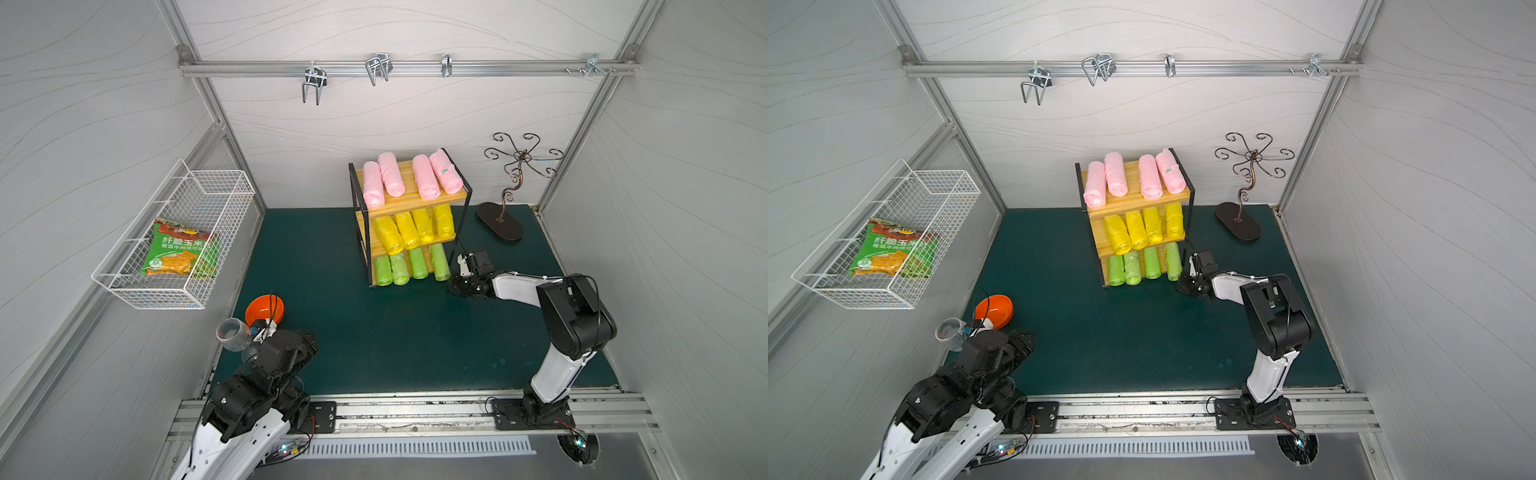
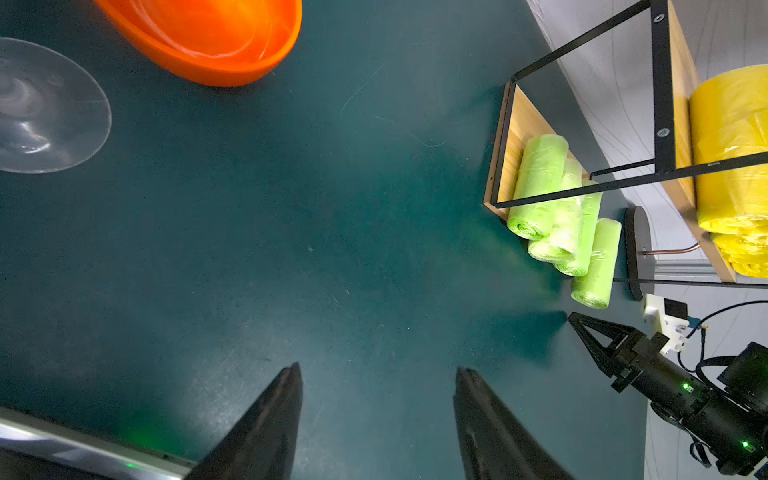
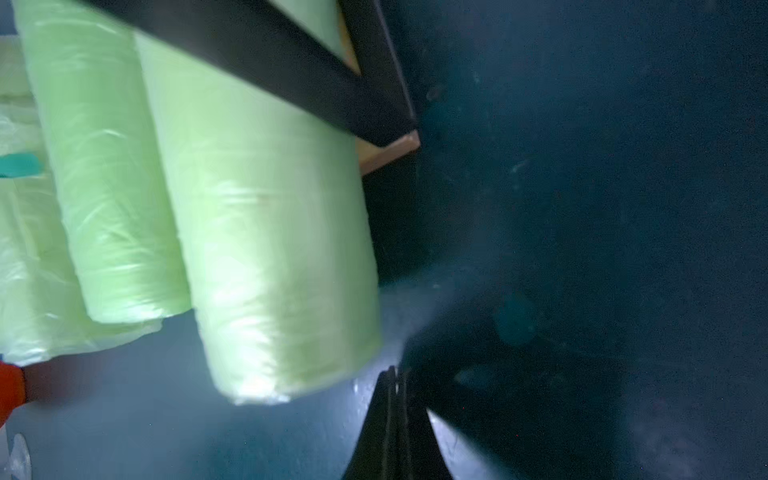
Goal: Sort the rolls of trash bags by color and place them on the shelf
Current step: Place the roll of trash bags on the shelf.
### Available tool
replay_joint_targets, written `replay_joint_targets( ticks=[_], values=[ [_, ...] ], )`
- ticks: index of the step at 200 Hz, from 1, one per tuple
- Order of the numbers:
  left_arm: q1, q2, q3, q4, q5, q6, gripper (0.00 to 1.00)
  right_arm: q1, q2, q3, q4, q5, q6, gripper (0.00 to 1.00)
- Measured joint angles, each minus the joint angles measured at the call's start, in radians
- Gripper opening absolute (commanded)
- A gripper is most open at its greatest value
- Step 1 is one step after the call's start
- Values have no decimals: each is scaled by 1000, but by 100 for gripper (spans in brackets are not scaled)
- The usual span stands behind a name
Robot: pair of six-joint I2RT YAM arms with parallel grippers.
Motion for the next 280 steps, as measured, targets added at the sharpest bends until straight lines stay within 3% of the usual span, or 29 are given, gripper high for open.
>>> replay_joint_targets(
  ticks=[280],
  values=[
    [0,1,0,0,0,0,63,-66,153,163,62,-141,69,0]
  ],
)
